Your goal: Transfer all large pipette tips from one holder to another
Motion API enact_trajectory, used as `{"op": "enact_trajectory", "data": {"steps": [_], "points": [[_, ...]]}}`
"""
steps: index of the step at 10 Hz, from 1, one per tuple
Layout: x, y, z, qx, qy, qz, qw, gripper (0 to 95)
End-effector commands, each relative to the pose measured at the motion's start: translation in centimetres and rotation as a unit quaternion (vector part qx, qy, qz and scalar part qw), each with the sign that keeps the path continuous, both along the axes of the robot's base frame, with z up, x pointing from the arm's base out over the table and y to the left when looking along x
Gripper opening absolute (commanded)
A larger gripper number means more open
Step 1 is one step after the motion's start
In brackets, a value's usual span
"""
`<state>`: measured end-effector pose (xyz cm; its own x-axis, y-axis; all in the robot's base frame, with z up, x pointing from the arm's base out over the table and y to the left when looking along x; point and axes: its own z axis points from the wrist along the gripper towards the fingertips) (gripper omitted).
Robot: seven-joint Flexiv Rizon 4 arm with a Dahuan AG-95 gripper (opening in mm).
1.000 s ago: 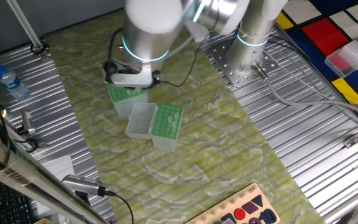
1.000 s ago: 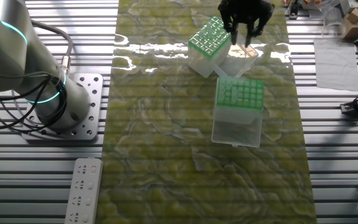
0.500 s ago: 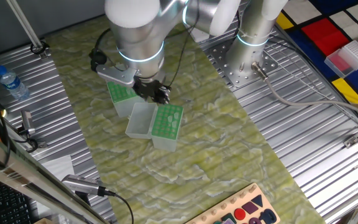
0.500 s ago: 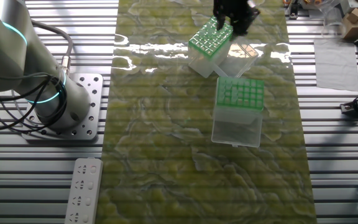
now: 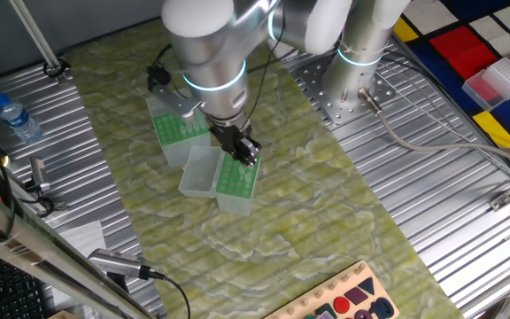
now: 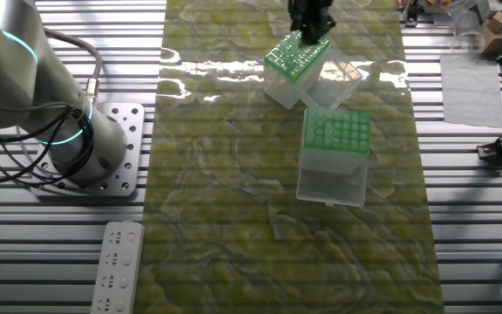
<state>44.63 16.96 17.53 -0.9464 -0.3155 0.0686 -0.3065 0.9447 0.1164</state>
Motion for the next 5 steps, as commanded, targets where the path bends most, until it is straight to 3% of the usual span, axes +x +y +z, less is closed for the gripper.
{"op": "enact_trajectory", "data": {"steps": [1,5], "points": [[-0.64,0.71,-0.81,0.008,-0.009,-0.017,0.9998,19.0],[-0.3,0.42,-1.31,0.002,-0.02,-0.002,0.9998,19.0]]}}
